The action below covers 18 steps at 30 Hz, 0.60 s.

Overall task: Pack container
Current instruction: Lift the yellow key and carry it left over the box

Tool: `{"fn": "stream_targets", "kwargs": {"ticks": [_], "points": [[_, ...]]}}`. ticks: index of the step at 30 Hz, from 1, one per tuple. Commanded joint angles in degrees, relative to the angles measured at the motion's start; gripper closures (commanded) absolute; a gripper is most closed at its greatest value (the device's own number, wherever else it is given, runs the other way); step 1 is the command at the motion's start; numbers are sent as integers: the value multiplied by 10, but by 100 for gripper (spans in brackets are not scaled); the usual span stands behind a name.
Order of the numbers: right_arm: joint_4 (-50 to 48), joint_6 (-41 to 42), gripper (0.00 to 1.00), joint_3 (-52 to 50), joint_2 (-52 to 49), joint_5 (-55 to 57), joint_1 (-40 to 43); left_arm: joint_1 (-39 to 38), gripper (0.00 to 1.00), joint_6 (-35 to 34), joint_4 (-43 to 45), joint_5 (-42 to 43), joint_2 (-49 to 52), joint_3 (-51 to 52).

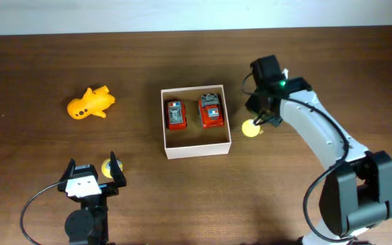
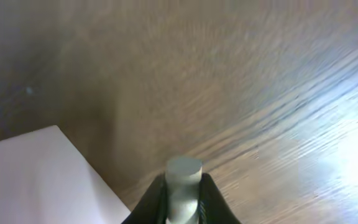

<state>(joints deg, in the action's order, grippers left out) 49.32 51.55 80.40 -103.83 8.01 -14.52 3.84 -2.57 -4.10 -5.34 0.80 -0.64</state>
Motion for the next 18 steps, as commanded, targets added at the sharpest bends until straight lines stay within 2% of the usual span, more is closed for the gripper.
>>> {"fn": "stream_targets", "kwargs": {"ticks": [1,9,18], "points": [[23,-64,87,56,1,31,11,3,1,9,-3,4,-3,1],[47,-150,87,137,1,5,10,3,1,9,-3,4,-3,1],[22,-167,87,152,1,-55,-5,3,1,9,-3,4,-3,1]]}}
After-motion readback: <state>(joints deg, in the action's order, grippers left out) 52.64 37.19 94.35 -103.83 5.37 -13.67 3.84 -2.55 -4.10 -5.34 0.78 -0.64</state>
